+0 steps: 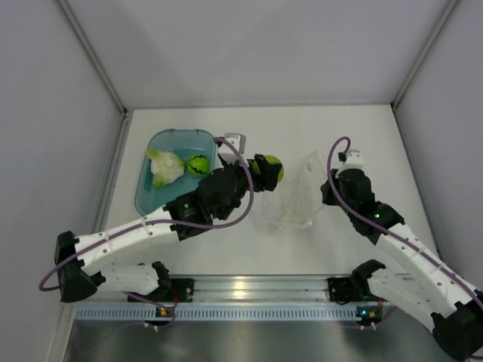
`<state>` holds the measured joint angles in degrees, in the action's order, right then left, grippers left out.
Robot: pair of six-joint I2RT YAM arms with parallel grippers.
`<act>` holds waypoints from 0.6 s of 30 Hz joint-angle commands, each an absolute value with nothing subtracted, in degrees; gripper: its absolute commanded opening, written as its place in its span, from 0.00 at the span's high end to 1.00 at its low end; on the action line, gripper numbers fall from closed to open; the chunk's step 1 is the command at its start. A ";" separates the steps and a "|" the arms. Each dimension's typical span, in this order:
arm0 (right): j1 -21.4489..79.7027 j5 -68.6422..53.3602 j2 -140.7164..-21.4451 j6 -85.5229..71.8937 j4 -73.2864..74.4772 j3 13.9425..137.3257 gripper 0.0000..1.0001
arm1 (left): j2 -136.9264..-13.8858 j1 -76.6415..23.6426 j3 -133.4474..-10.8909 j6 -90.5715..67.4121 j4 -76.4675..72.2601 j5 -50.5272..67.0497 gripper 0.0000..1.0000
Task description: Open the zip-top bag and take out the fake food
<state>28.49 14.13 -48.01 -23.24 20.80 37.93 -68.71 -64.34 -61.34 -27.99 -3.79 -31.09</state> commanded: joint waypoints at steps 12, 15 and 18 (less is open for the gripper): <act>28.57 19.69 -45.79 -22.50 23.73 44.47 1.00 | -56.87 -40.97 -51.69 -35.86 22.32 -49.66 1.00; 28.65 19.95 -45.35 -22.24 23.99 45.17 1.00 | -57.39 -36.94 -48.52 -37.09 22.68 -49.05 1.00; 28.56 20.13 -45.09 -21.62 24.69 46.31 1.00 | -60.19 -30.97 -46.67 -37.79 22.50 -45.71 1.00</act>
